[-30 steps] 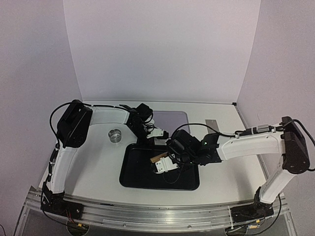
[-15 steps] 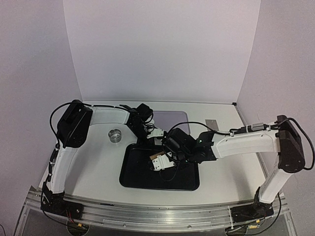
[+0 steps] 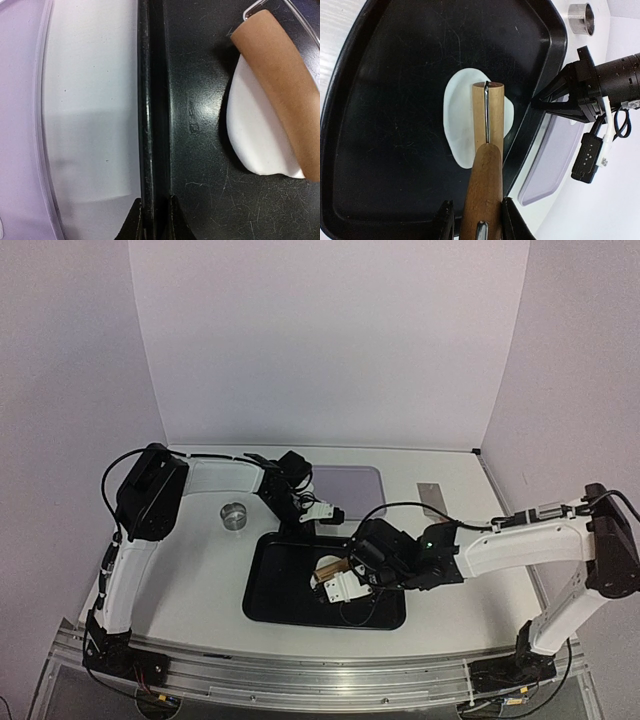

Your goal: Roll out the dumpling wrappers from the dough

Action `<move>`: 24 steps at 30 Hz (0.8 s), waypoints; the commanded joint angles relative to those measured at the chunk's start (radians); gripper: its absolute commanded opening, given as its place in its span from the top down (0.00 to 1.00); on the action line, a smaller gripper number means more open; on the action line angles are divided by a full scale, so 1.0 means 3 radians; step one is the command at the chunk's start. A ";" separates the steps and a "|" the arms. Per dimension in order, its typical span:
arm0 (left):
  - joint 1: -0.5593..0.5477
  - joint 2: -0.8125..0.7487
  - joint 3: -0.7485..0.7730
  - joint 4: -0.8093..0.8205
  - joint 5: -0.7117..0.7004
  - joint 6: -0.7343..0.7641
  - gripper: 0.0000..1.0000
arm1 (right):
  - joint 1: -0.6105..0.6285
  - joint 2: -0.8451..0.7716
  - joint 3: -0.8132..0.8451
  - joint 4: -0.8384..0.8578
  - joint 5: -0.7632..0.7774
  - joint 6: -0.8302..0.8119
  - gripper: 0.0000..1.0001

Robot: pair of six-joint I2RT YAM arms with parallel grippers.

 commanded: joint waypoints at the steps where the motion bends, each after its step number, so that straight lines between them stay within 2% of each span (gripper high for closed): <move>1: -0.0011 -0.0117 -0.0049 0.0113 -0.0268 0.0372 1.00 | -0.0153 0.0705 -0.0009 -0.1205 -0.0449 -0.0036 1.00; 5: -0.0013 -0.0135 -0.0070 0.0117 -0.0272 0.0370 1.00 | -0.0201 0.0790 0.0069 -0.1202 -0.0483 -0.0031 1.00; 14: -0.0008 -0.0122 -0.0081 0.0142 -0.0266 0.0375 1.00 | 0.0045 0.0214 -0.0432 -0.1440 -0.0497 0.0428 1.00; 24: -0.0013 -0.0139 -0.0081 0.0127 -0.0271 0.0357 1.00 | -0.0199 0.0899 0.0178 -0.1311 -0.0449 0.0116 1.00</move>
